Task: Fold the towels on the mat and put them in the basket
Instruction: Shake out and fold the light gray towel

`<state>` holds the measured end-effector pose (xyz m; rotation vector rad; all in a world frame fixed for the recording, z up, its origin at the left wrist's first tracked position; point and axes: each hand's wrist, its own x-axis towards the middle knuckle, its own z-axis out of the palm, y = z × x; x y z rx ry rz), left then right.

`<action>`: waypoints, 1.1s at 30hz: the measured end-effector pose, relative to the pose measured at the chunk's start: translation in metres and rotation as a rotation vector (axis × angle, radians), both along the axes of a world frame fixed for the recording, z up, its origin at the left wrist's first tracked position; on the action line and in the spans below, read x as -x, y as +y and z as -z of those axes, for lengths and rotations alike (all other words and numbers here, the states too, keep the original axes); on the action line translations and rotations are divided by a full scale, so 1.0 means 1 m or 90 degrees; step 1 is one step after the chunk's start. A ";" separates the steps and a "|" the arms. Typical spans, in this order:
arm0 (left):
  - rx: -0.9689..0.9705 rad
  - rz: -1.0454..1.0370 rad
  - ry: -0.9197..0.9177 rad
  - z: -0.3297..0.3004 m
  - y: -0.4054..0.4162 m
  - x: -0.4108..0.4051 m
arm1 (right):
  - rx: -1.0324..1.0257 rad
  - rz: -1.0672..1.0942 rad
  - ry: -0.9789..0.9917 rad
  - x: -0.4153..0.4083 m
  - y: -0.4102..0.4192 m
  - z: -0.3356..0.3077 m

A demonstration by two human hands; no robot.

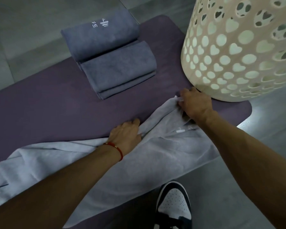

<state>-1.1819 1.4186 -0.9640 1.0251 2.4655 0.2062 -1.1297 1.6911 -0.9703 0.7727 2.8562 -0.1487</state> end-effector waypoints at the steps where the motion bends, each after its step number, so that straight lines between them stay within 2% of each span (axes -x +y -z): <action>1: -0.032 -0.004 -0.029 -0.003 -0.003 0.003 | -0.026 -0.017 0.028 -0.003 0.000 -0.001; 3: -0.083 -0.019 -0.056 -0.012 -0.009 0.013 | -0.038 -0.020 0.113 -0.010 -0.001 -0.009; 6: -0.153 -0.015 -0.015 -0.026 -0.015 0.029 | -0.011 0.048 0.234 -0.009 -0.009 -0.029; 9: -0.206 -0.027 0.052 -0.036 -0.013 0.048 | 0.070 0.149 0.357 0.003 -0.011 -0.039; 11: -0.214 -0.026 0.115 -0.037 -0.012 0.064 | 0.153 0.146 0.403 0.012 -0.007 -0.037; 13: -0.187 -0.041 0.153 -0.034 -0.010 0.081 | 0.225 0.068 0.349 0.019 -0.005 -0.032; 15: -0.142 -0.068 0.189 -0.031 -0.009 0.093 | 0.234 0.011 0.263 0.017 -0.007 -0.021; 20: -0.100 -0.174 0.262 -0.030 -0.009 0.094 | 0.111 0.144 0.117 -0.024 -0.033 0.003; 24: -0.090 -0.072 0.396 -0.028 -0.011 0.049 | -0.034 0.191 0.105 -0.080 -0.054 0.011; 26: -0.090 0.024 0.375 -0.021 -0.017 0.008 | -0.051 0.257 0.116 -0.106 -0.059 0.012; 29: -0.050 0.109 0.249 -0.009 -0.038 -0.063 | -0.029 0.353 0.067 -0.146 -0.064 0.011; 33: 0.047 0.082 0.127 0.009 -0.066 -0.105 | 0.202 0.430 0.168 -0.176 -0.059 0.013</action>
